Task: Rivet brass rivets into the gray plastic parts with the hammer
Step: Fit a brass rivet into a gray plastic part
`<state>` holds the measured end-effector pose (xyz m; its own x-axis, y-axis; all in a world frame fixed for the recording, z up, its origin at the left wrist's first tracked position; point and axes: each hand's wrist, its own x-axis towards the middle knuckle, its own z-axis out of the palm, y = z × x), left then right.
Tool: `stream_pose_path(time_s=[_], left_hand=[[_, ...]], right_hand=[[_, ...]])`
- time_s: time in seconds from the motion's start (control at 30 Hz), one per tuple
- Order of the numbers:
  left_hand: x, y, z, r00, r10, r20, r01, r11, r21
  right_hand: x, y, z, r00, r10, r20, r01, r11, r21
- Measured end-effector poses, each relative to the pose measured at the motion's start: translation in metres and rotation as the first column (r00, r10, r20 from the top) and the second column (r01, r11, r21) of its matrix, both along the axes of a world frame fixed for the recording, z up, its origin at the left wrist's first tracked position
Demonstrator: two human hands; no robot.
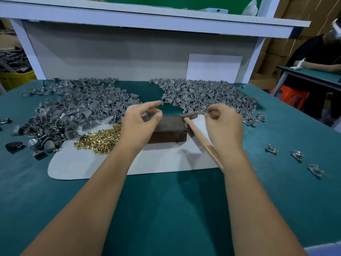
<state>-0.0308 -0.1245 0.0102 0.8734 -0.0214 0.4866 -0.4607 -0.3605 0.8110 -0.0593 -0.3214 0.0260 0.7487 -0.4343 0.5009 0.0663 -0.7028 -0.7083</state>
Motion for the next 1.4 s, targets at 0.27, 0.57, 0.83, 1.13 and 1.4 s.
stream_pose_path(time_s=[0.27,0.57,0.83,1.13,1.4], left_hand=[[0.008,0.033,0.005,0.971,0.224,-0.085,-0.236,0.95,-0.202],[0.02,0.097,0.001,0.855,0.45,-0.258,-0.516,0.682,-0.519],[0.021,0.098,-0.004,0.833,0.519,-0.192,-0.544,0.833,-0.106],[0.015,0.136,-0.01,0.594,0.777,-0.208,-0.736,0.63,0.249],[0.023,0.13,-0.016,0.606,0.752,-0.26,-0.599,0.646,0.472]], right_hand=[[-0.006,-0.015,0.0,0.974,-0.189,-0.123,0.17,0.974,-0.148],[-0.016,0.059,-0.006,0.984,0.119,0.134,-0.038,0.869,-0.493],[-0.018,0.125,-0.016,0.873,0.483,-0.069,-0.373,0.57,-0.732],[0.005,0.176,-0.038,0.786,0.478,-0.393,-0.617,0.572,-0.54],[0.008,0.165,-0.04,0.818,0.489,-0.303,-0.575,0.704,-0.418]])
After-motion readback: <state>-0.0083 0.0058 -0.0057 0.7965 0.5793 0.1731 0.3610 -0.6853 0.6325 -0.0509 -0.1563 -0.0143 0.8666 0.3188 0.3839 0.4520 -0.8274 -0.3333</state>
